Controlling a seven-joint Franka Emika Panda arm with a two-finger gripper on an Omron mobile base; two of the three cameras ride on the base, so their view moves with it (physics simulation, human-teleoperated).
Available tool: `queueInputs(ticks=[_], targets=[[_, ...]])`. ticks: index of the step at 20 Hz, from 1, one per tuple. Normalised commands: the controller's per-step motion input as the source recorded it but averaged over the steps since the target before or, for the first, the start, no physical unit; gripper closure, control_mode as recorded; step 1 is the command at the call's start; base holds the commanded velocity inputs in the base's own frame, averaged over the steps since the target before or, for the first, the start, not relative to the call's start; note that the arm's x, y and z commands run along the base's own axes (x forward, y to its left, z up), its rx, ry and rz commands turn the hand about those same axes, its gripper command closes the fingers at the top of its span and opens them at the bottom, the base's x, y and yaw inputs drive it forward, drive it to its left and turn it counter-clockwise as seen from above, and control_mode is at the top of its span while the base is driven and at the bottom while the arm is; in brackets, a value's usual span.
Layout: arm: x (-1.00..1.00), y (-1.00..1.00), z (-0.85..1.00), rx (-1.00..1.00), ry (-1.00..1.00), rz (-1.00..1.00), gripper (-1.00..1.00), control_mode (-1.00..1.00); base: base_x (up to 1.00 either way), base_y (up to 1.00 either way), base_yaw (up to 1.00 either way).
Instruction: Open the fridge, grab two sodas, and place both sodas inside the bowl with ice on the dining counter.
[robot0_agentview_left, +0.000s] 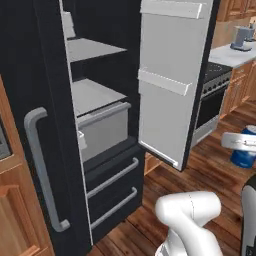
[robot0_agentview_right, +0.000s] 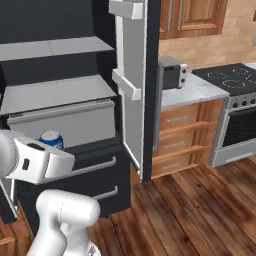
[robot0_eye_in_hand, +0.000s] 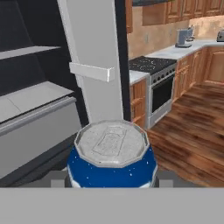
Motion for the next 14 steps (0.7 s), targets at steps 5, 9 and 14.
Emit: queueInputs(ticks=[5, 9, 14], targets=[[0.0, 0.0, 0.0, 0.0, 0.0, 0.0, 1.0, 1.0, -0.62, 0.09, -0.62], [0.0, 0.0, 0.0, 0.0, 0.0, 0.0, 1.0, 1.0, -0.59, 0.0, -0.61], [0.0, 0.0, 0.0, 0.0, 0.0, 0.0, 1.0, 1.0, -0.74, -0.05, -0.52]])
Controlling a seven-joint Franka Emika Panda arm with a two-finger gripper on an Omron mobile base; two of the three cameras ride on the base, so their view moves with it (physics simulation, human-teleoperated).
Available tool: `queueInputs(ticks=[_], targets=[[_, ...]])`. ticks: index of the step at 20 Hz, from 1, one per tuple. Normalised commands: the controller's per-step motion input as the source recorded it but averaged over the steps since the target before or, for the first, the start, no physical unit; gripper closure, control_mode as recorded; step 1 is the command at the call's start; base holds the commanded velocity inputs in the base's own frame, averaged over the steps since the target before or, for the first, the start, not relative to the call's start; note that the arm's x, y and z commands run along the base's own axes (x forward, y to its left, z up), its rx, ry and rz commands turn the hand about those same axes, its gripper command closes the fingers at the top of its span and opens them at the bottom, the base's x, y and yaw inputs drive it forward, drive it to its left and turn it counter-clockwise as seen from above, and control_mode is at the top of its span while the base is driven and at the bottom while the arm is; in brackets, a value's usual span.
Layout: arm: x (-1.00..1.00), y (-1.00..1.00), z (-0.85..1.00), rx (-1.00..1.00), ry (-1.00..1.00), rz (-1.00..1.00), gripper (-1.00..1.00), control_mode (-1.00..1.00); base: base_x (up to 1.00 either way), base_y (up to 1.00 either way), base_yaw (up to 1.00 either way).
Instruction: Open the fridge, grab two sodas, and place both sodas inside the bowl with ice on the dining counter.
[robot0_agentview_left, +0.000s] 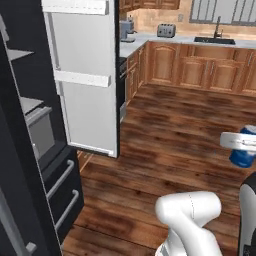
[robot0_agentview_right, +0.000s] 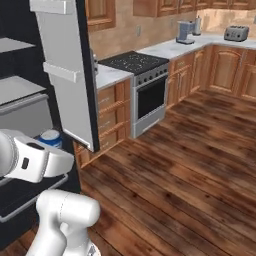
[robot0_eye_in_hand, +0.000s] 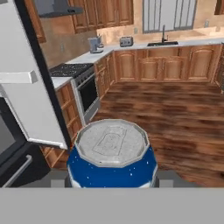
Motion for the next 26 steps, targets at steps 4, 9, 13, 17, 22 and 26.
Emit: queueInputs(ticks=[4, 9, 13, 17, 22, 26], targets=[[0.0, 0.0, 0.0, 0.0, 0.0, 0.0, 1.0, 1.0, -0.98, -0.29, -0.4], [0.0, 0.0, 0.0, 0.0, 0.0, 0.0, 1.0, 1.0, -0.83, -0.78, -0.3], [0.0, 0.0, 0.0, 0.0, 0.0, 0.0, 1.0, 1.0, -0.47, -1.0, -0.2], [0.0, 0.0, 0.0, 0.0, 0.0, 0.0, 1.0, 1.0, -0.16, -1.0, -0.14], [0.0, 0.0, 0.0, 0.0, 0.0, 0.0, 1.0, 1.0, -0.02, -1.0, -0.09], [0.0, 0.0, 0.0, 0.0, 0.0, 0.0, 1.0, 1.0, 0.03, -1.0, -0.04]])
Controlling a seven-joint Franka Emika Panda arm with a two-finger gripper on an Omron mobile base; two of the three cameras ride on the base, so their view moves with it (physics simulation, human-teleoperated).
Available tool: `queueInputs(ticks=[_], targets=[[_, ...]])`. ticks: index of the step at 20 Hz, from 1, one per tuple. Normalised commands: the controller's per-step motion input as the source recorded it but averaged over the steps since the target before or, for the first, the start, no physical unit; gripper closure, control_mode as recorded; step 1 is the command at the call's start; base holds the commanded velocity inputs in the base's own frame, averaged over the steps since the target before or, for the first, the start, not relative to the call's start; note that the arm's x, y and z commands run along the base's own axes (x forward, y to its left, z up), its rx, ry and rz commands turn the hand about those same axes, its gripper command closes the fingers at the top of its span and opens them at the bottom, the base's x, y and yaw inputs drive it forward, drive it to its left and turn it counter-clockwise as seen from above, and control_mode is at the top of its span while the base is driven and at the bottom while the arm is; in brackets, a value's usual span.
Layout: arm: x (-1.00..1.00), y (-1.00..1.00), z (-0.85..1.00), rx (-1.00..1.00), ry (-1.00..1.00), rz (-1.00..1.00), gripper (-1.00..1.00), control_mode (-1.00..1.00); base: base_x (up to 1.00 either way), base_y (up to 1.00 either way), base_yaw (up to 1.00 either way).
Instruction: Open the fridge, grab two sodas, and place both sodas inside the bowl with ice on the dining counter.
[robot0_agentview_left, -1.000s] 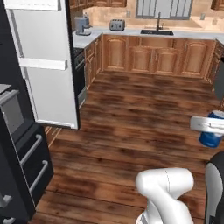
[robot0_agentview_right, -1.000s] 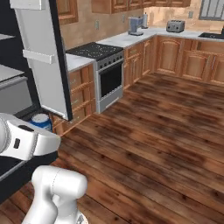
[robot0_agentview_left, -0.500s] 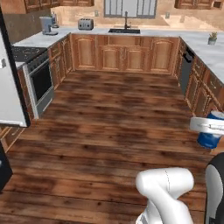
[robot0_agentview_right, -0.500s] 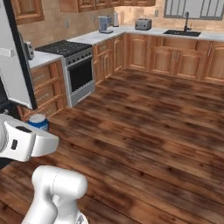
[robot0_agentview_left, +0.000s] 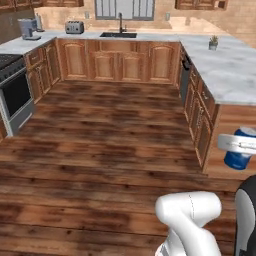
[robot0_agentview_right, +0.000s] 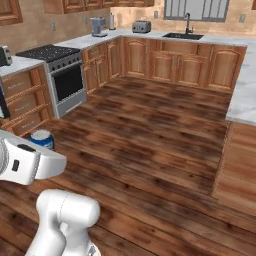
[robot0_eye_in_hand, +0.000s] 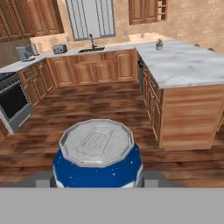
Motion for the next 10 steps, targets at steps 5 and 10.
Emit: queueInputs(ticks=[5, 10], targets=[[0.0, 0.0, 0.0, 0.0, 0.0, 0.0, 1.0, 1.0, 0.38, -1.0, 0.0], [0.0, 0.0, 0.0, 0.0, 0.0, 0.0, 1.0, 1.0, 0.62, -1.0, 0.0]])
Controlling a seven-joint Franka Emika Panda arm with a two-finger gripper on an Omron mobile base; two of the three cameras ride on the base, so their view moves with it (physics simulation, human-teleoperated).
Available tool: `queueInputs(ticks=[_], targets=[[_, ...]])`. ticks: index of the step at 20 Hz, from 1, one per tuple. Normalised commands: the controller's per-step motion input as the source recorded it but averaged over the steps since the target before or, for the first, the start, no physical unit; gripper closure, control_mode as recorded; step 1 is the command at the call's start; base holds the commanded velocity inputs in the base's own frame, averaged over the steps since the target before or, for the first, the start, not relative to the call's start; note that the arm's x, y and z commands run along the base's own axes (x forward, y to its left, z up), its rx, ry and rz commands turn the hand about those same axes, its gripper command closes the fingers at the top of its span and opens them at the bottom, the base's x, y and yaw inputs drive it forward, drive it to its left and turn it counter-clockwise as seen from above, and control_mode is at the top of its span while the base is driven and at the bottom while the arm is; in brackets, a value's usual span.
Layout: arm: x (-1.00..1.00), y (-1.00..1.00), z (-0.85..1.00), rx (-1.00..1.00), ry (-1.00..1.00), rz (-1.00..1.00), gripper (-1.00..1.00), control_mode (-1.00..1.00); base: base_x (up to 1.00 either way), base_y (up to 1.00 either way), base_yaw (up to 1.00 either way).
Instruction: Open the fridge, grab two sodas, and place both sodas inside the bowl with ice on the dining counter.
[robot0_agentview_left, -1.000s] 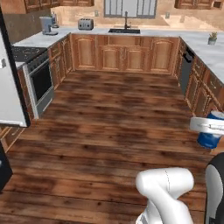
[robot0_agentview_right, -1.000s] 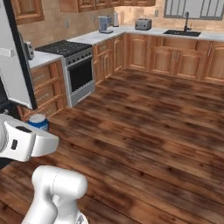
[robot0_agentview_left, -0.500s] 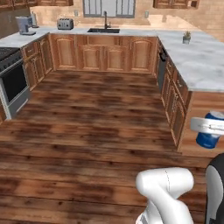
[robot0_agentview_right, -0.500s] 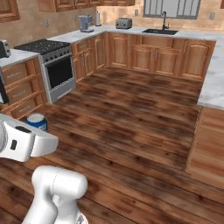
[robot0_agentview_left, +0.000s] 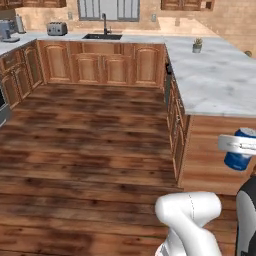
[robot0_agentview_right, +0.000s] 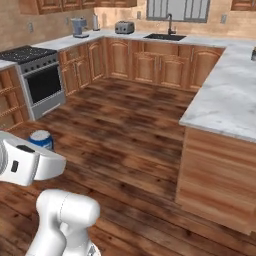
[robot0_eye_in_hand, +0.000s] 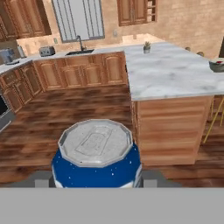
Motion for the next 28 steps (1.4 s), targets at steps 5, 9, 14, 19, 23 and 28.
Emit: queueInputs(ticks=[5, 9, 14, 19, 23, 28], targets=[[0.0, 0.0, 0.0, 0.0, 0.0, 0.0, 1.0, 1.0, 0.61, -1.0, 0.0], [0.0, 0.0, 0.0, 0.0, 0.0, 0.0, 1.0, 1.0, 0.37, -1.0, 0.0], [0.0, 0.0, 0.0, 0.0, 0.0, 0.0, 1.0, 1.0, 0.19, -1.0, 0.0], [0.0, 0.0, 0.0, 0.0, 0.0, 0.0, 1.0, 1.0, 0.06, -1.0, 0.0], [0.0, 0.0, 0.0, 0.0, 0.0, 0.0, 1.0, 1.0, 0.04, -1.0, 0.02], [0.0, 0.0, 0.0, 0.0, 0.0, 0.0, 1.0, 1.0, 0.04, -1.0, 0.03]])
